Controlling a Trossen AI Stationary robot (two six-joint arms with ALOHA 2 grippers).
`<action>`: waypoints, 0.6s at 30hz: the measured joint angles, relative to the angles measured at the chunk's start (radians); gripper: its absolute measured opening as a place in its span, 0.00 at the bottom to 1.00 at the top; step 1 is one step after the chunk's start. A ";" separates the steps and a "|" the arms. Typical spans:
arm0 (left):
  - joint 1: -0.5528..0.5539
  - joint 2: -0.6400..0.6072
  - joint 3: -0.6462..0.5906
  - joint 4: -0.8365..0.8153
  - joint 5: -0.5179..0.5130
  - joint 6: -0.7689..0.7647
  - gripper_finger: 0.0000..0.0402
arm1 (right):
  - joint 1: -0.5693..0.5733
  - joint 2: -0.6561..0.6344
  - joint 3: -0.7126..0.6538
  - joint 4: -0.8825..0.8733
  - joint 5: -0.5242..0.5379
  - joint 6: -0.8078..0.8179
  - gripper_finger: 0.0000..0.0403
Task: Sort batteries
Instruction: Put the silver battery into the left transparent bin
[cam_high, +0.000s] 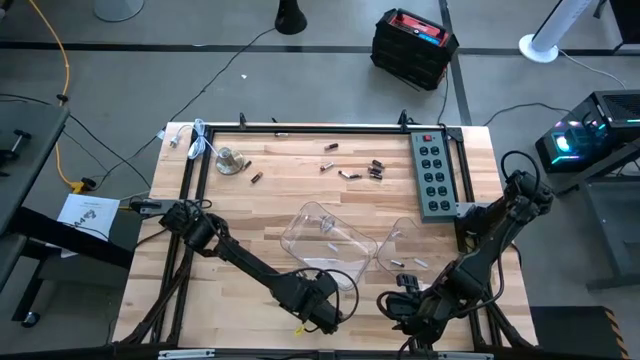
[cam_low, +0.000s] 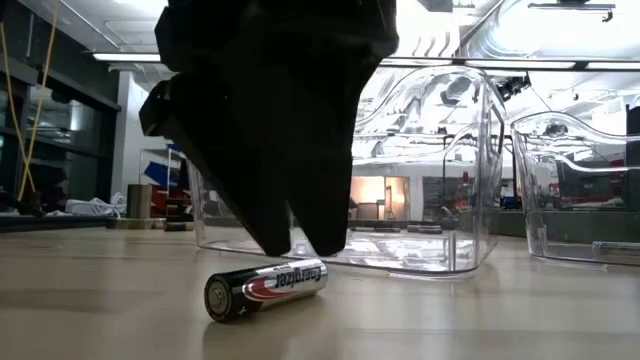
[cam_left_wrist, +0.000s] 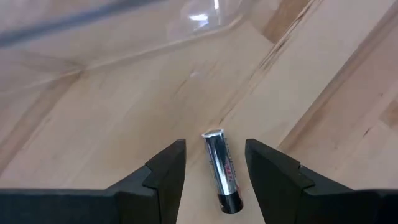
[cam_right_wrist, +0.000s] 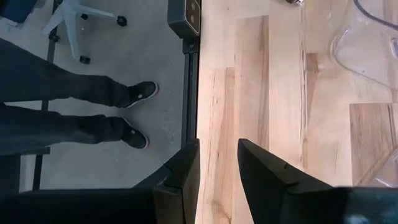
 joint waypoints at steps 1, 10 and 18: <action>0.000 0.000 0.000 0.000 0.002 0.000 0.40 | -0.001 0.000 0.000 0.000 0.001 0.000 0.25; -0.003 0.062 0.004 0.043 0.048 -0.015 0.40 | -0.002 0.000 0.000 0.000 0.002 0.003 0.25; -0.027 0.027 -0.001 0.005 0.032 0.088 0.07 | -0.002 0.000 0.000 0.000 0.002 0.006 0.25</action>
